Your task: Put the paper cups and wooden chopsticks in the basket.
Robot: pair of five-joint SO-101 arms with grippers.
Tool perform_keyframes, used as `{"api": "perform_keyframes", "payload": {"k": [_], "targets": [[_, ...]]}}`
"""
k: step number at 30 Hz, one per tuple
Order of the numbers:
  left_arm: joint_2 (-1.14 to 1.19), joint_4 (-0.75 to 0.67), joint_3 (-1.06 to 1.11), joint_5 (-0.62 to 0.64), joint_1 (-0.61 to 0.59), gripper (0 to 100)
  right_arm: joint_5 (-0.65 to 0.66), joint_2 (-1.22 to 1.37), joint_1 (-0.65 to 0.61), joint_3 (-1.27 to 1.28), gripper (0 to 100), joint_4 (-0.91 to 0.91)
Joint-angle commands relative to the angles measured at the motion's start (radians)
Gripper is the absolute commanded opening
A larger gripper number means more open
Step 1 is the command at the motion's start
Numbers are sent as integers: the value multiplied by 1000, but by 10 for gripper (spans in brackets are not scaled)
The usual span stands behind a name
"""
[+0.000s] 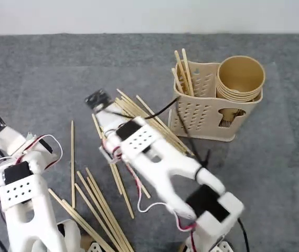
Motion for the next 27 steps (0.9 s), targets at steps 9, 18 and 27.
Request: {"api": "perform_keyframes", "payload": {"k": [9, 18, 27], "targets": [[-37, -18, -53, -6, -3, 14, -63, 82, -68, -34, 381, -87], [-37, -18, -51, -6, -3, 14, -68, 222, -74, -78, 362, -74], [-37, -18, -50, -6, -3, 14, -9, 237, -33, -106, 13, 31]]}}
